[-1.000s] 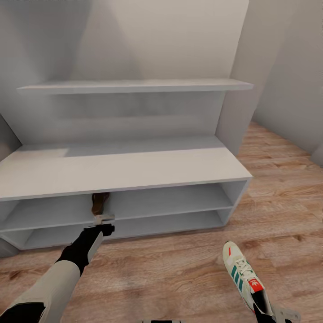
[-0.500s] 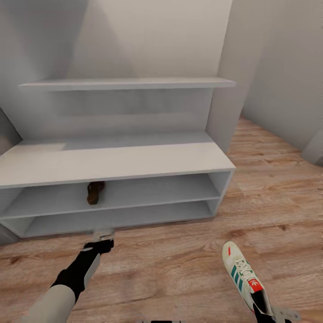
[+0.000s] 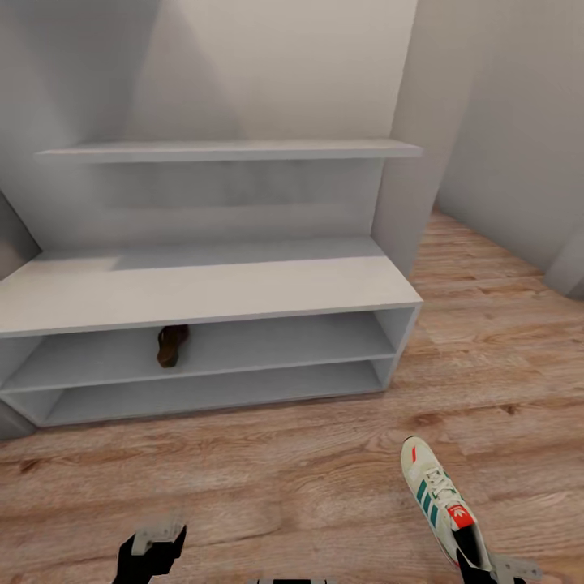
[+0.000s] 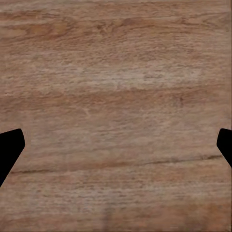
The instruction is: Pick up the two gym shoes and the two sandals from the corridor floor and place them onto the hallstand (shoe rack) in the corridor, making sure they are on the rack and not on the floor. Arrange them so the two gym shoes are next to each other and the two sandals are next to each other.
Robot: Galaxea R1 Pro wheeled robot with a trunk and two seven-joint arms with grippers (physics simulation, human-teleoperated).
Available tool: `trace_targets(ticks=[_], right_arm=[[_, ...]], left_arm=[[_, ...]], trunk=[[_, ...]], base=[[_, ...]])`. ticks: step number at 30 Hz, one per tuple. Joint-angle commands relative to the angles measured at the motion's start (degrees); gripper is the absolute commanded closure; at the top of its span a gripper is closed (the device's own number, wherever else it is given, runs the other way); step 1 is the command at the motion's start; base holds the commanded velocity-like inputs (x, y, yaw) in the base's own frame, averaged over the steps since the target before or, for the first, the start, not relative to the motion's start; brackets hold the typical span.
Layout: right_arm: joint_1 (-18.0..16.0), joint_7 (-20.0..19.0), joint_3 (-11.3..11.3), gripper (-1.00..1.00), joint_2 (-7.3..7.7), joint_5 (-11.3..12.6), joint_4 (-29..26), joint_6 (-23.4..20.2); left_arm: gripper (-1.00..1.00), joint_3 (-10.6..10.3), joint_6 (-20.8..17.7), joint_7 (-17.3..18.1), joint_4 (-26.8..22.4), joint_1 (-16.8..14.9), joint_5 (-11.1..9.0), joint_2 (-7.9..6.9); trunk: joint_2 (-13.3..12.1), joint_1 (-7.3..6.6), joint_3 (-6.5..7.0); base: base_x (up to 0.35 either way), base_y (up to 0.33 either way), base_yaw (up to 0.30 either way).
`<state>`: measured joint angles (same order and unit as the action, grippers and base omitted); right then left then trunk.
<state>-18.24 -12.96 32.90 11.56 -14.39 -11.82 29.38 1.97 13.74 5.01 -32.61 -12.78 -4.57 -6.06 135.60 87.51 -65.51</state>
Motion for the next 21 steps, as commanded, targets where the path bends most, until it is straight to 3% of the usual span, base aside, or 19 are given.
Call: trace_targets(ticks=[1, 9, 15, 21], right_arm=[[-0.04, -0.30, 0.50, 1.00, -0.02, -0.37, 0.04, 0.20], [-0.04, -0.23, 0.50, 1.00, -0.18, -0.37, 0.04, 0.23], [-0.04, -0.26, 0.56, 1.00, -0.09, -0.39, 0.06, 0.24], [-0.04, -0.38, 0.58, 1.00, 0.10, -0.45, 0.12, 0.24]], left_arm=[[-1.00, 0.20, 1.01, 0.96, 0.08, 0.96, -0.48, -0.12], [-1.00, 0.21, 2.68, 5.54, 0.49, 3.43, -0.19, -0.34], [-1.00, 0.16, 2.76, 5.83, 0.52, 3.53, -0.18, -0.35], [-1.00, 0.17, 2.78, 5.88, 0.52, 3.55, -0.18, -0.35]], trunk=[[0.02, -0.01, -0.07], [0.02, -0.01, -0.43], [0.02, -0.01, -0.61], [0.02, -0.01, -0.65]], base=[[0.000, 0.000, 0.111], [0.000, 0.000, 0.194], [0.000, -0.029, 0.121], [-0.001, -0.183, 0.023]])
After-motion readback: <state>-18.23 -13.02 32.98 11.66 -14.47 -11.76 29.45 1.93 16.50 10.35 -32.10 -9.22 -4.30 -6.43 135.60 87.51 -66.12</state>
